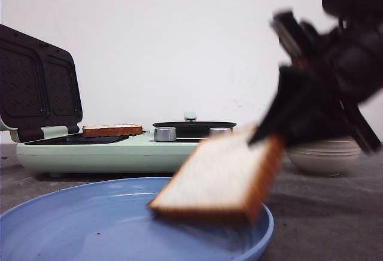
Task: Make breakfast with bread and shrimp
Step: 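Lift the bread with the right gripper and carry it to the sandwich maker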
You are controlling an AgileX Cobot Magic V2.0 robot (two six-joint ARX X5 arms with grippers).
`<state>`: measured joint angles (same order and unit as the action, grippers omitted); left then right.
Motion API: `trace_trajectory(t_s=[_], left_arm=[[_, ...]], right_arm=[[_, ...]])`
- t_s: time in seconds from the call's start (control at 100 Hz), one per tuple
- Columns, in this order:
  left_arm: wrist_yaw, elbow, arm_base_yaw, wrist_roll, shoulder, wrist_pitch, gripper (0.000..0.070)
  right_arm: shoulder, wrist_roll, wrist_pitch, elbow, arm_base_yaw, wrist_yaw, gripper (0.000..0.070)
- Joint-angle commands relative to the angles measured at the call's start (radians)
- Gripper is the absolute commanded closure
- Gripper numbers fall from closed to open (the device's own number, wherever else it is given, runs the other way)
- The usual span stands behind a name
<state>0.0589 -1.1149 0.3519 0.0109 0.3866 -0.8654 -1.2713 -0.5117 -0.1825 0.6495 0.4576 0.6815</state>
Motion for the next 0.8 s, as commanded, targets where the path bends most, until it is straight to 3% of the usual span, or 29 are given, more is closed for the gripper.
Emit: trace_trajectory(t_s=[0.0,0.08,0.3,0.57,0.79], left_arm=[[0.005,-0.008,0.004,-0.005,0.0,0.01,0.0684],[0.005,-0.008,0.004,-0.005,0.0,0.02,0.0684],[0.005,-0.008,0.004,-0.005,0.0,0.027,0.0684],[0.005,-0.008,0.013,-0.005,0.0,0.026,0.0684],[0.005,-0.008,0.027,-0.005,0.0,0.026,0.0684]], right_arm=[[0.0,-0.056,0.019,0.073,0.005,0.018,0.07],[-0.005,-0.065,-0.001,0.162,0.005,0.063,0.07],[-0.134,-0.017,-0.14,0.466,0.018,0.053,0.07],[-0.475,0.113,-0.435,0.912,0.03,0.109,0.07],[-0.743,0.132,-0.537,1.209,0.053,0.169,0.07]])
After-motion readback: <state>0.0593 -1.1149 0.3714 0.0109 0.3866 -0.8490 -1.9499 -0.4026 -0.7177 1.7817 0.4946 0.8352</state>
